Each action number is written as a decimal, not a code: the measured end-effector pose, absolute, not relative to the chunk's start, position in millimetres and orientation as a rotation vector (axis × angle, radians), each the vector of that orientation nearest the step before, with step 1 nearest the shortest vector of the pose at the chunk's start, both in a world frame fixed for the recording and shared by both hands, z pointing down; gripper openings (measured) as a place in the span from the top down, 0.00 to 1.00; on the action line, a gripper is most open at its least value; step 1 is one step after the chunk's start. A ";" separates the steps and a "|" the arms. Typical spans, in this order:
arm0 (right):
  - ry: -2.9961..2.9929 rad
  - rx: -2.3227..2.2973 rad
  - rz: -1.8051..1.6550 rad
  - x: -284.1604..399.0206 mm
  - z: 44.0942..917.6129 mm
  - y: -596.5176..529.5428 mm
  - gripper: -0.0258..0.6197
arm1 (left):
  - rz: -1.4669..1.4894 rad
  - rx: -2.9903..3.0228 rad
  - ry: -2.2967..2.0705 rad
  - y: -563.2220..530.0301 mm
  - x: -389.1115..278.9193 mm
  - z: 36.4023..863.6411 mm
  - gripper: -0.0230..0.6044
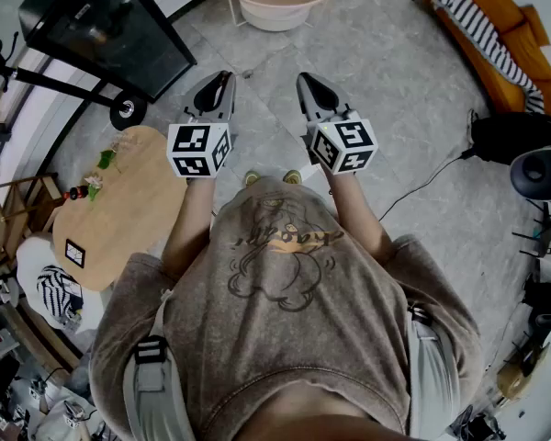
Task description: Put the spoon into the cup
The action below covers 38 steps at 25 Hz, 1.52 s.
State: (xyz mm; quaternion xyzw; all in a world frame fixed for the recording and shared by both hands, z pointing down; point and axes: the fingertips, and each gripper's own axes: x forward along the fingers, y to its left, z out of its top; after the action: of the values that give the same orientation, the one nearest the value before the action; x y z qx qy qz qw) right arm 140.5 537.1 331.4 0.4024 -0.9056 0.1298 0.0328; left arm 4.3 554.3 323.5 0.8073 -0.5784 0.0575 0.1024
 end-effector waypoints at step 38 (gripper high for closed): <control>-2.811 1.203 0.450 80.7 359.1 458.1 0.93 | 0.132 2.429 -1.598 464.0 -45.3 341.1 0.88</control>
State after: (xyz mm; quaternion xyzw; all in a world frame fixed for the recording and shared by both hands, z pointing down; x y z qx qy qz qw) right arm 80.7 458.1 359.1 0.3890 -0.9093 0.1454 0.0254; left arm -45.3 464.0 341.1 0.8291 -0.5453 0.0450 0.1153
